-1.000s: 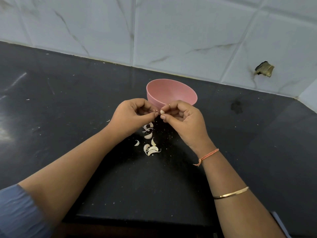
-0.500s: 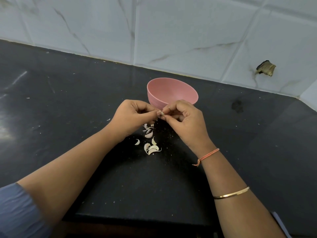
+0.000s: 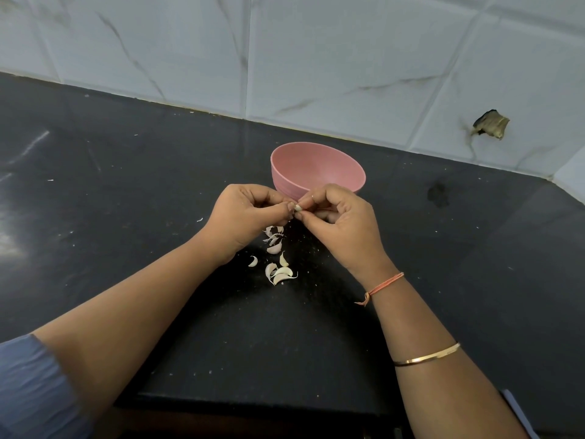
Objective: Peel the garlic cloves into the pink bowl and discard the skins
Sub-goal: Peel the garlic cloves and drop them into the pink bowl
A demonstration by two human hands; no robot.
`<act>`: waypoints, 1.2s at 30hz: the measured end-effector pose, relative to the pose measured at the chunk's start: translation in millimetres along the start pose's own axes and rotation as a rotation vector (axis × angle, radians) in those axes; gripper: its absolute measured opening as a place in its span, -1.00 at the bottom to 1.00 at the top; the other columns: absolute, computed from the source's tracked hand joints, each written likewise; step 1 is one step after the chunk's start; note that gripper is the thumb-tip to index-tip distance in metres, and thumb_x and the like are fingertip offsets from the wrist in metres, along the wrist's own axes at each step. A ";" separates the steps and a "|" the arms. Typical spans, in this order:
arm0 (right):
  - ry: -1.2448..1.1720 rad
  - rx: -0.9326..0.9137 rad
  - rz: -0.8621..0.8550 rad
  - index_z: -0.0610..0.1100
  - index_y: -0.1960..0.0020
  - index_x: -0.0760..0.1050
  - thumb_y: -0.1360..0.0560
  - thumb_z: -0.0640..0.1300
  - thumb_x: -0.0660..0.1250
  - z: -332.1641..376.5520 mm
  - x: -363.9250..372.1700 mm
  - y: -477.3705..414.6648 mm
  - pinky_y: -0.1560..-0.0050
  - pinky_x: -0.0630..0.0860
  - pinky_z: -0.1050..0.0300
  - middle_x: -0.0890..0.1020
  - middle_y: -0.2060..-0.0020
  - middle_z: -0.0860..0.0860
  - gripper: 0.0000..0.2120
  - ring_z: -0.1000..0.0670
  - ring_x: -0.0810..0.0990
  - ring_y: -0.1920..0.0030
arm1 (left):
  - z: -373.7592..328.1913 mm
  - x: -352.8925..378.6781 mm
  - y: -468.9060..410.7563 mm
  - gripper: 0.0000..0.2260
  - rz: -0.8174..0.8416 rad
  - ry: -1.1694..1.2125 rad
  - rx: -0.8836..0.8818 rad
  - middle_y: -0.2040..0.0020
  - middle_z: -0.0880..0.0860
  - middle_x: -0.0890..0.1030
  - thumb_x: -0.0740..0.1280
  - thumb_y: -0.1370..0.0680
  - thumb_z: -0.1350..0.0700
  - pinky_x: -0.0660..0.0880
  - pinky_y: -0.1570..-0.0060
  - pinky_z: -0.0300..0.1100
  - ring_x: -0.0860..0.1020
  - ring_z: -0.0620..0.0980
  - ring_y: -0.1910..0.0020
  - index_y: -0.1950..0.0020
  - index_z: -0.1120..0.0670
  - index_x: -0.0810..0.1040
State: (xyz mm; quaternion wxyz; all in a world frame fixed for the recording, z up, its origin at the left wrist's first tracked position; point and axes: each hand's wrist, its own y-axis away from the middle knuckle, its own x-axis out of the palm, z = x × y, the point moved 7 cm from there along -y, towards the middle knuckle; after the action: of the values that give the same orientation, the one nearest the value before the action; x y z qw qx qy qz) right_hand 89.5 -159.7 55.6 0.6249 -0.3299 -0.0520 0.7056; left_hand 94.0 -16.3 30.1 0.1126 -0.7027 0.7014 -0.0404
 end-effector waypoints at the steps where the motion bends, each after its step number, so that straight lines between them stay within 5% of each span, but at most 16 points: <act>1: -0.016 0.015 0.010 -0.19 0.13 0.57 -0.39 -0.35 0.43 -0.4 0.7 0.4 0.10 0.62 0.20 0.63 0.16 -0.04 -0.88 0.07 0.66 0.16 | 0.2 0.3 -0.2 -0.96 0.003 0.011 -0.005 0.34 0.01 0.66 0.42 -0.44 0.28 0.56 0.20 -0.31 0.59 -0.14 0.33 0.20 0.16 0.65; 16: -0.026 0.046 0.053 -0.19 0.11 0.55 -0.40 -0.34 0.41 2.4 3.0 2.1 0.14 0.59 0.27 0.61 0.22 0.06 -0.88 0.13 0.63 0.21 | -2.0 -2.0 -0.2 -0.97 -0.018 -0.048 -0.003 0.24 0.17 0.67 0.43 -0.43 0.24 0.58 0.06 -0.09 0.60 0.01 0.26 0.21 0.14 0.65; 29: 0.081 0.000 0.007 -0.17 0.17 0.53 -0.39 -0.33 0.41 5.0 2.5 2.7 0.25 0.60 0.24 0.59 0.29 0.03 -0.90 0.08 0.59 0.30 | -0.2 1.5 0.1 -0.97 -0.015 -0.103 -0.020 0.24 0.18 0.67 0.43 -0.43 0.23 0.55 0.19 -0.26 0.58 -0.08 0.33 0.21 0.12 0.65; 36: -0.008 -0.011 -0.031 -0.15 0.17 0.50 -0.41 -0.36 0.37 8.2 -1.6 2.2 0.23 0.56 0.28 0.57 0.27 0.06 -0.86 0.12 0.56 0.29 | 2.8 -4.9 -2.2 -0.94 -0.060 -0.118 -0.037 0.24 0.17 0.67 0.45 -0.42 0.19 0.58 0.02 0.02 0.62 0.11 0.21 0.25 0.06 0.66</act>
State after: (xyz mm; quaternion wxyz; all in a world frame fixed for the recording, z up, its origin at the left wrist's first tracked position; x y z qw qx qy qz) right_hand 83.3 -158.8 61.6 0.6338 -0.3297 -0.0636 0.6968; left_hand 96.6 -11.2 28.3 0.1396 -0.7266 0.6727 0.0106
